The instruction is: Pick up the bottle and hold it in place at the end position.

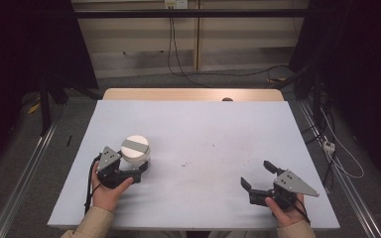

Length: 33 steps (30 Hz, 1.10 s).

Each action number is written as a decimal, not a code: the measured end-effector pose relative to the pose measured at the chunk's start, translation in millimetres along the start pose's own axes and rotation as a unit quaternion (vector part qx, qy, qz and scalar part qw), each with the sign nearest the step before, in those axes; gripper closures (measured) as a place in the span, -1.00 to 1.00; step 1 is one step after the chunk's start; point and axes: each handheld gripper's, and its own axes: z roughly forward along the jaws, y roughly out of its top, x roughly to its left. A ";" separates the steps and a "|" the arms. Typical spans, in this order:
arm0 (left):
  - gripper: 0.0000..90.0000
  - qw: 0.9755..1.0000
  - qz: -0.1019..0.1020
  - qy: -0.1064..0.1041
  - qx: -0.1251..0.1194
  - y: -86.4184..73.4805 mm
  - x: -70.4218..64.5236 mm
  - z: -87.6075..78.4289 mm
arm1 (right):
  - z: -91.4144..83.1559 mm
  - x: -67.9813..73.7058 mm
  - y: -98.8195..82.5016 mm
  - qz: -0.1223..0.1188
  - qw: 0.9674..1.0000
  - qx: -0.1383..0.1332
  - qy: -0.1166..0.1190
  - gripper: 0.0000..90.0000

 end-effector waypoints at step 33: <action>-0.60 0.998 0.006 0.056 -0.023 3.0 -11.2 22.4 | 0.6 -0.7 0.9 -0.006 1.000 -0.003 0.005 -0.91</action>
